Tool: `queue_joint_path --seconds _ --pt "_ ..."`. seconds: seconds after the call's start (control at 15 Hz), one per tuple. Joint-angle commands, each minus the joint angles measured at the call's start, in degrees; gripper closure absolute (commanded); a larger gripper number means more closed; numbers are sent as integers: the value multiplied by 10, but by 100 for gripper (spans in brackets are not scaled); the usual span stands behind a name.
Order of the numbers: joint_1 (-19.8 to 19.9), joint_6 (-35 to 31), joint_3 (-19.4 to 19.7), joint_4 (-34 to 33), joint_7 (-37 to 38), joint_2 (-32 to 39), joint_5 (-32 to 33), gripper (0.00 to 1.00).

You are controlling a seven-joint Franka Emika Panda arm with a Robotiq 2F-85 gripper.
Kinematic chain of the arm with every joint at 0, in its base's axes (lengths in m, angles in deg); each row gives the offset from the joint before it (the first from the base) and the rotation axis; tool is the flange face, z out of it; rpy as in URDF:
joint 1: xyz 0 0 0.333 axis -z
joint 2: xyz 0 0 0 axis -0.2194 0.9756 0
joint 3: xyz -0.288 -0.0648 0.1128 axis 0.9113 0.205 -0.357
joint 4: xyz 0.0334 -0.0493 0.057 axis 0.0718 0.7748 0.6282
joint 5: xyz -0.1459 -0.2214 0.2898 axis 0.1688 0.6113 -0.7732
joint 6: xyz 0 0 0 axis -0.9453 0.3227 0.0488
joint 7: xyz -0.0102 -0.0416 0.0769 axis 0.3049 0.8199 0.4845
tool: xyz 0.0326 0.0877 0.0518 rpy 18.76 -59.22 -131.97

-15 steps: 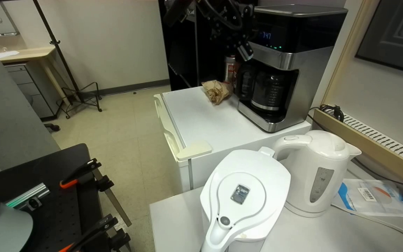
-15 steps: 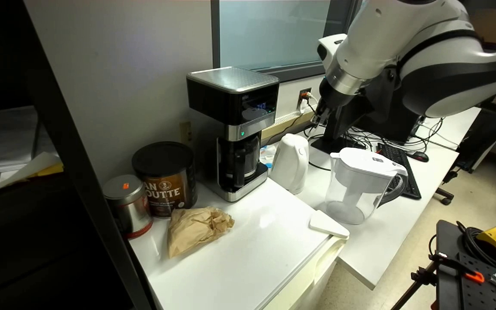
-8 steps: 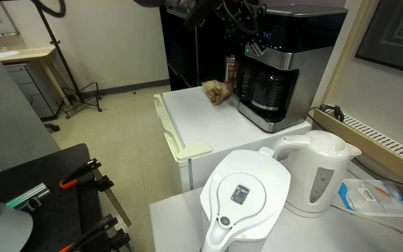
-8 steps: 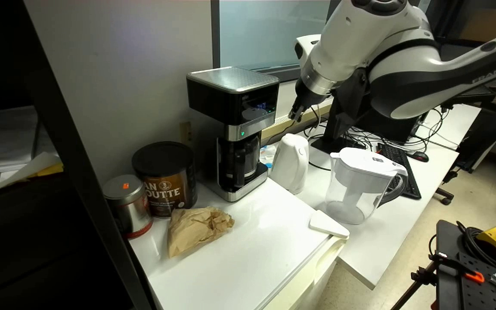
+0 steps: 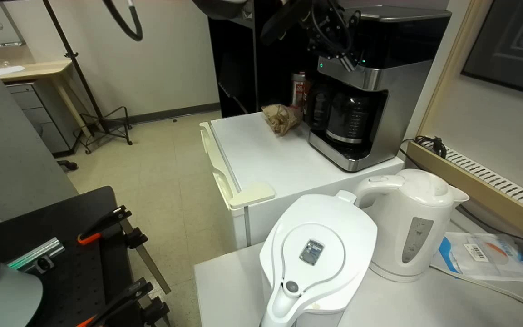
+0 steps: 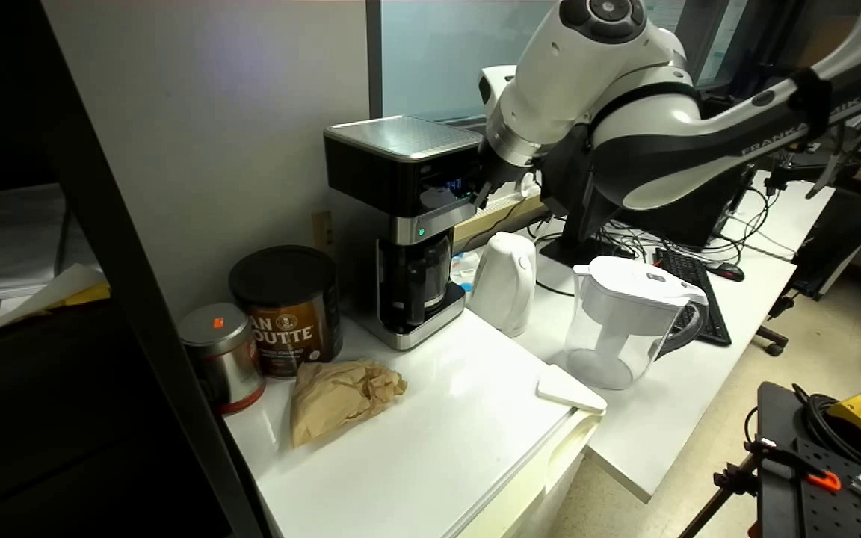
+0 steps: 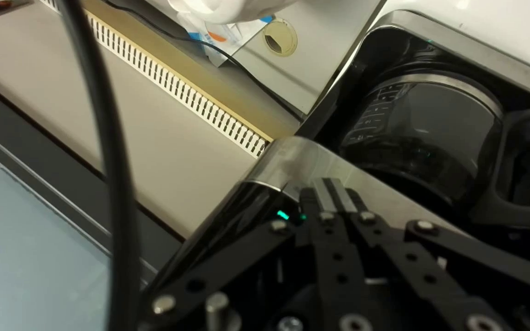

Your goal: Press a button on the right side of the coffee maker

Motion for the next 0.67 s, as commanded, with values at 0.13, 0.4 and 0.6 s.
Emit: queue_joint_path --seconds 0.13,0.4,0.6 --pt "-22 -10 23 -40 13 38 5 100" --pt "-26 -12 26 -36 12 39 5 100" --pt "-29 -13 26 -4 7 15 12 100"
